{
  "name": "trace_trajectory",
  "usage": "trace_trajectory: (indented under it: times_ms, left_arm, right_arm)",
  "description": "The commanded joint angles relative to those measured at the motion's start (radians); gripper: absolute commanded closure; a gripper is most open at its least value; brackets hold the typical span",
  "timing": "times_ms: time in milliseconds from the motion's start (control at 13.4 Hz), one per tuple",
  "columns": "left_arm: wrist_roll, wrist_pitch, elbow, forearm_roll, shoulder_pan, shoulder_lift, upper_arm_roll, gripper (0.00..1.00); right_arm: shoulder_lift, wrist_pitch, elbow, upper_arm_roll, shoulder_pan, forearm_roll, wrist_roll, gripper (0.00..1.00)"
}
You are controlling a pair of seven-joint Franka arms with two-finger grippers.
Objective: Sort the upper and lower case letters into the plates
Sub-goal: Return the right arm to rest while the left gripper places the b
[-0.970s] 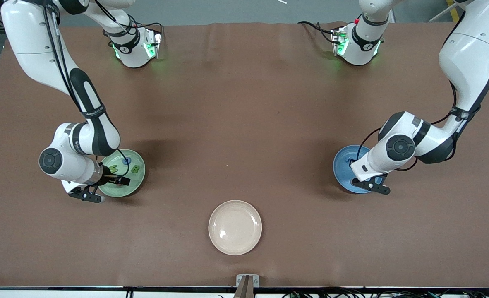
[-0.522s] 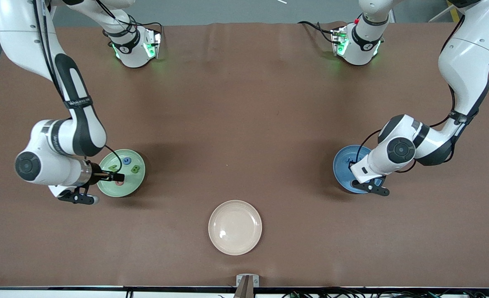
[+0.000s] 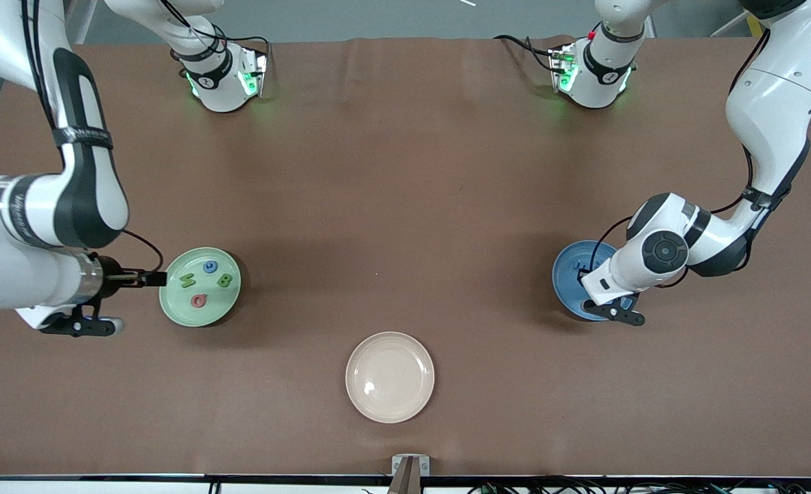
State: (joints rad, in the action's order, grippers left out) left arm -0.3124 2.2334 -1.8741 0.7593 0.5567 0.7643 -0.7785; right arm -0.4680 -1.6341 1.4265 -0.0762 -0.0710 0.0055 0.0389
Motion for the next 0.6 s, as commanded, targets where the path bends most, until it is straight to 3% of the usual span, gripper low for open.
trace_trajectory:
  times_ms: [0,299,522]
  left_arm:
    - [0.001,0.003,0.013,0.018,-0.003,-0.011,-0.001,0.00]
    - [-0.005,-0.015,0.015,0.000,0.040,-0.046,-0.062,0.00]
    - [-0.002,-0.130,0.030,-0.018,0.087,-0.075,-0.114,0.00]
  right_arm:
    - [0.067,0.078,-0.027,0.012,0.023,-0.021,-0.025,0.00]
    - [0.107,0.083,-0.027,0.013,0.057,-0.004,-0.025,0.00]
    - [0.111,0.080,-0.029,0.012,0.071,-0.002,-0.047,0.00]
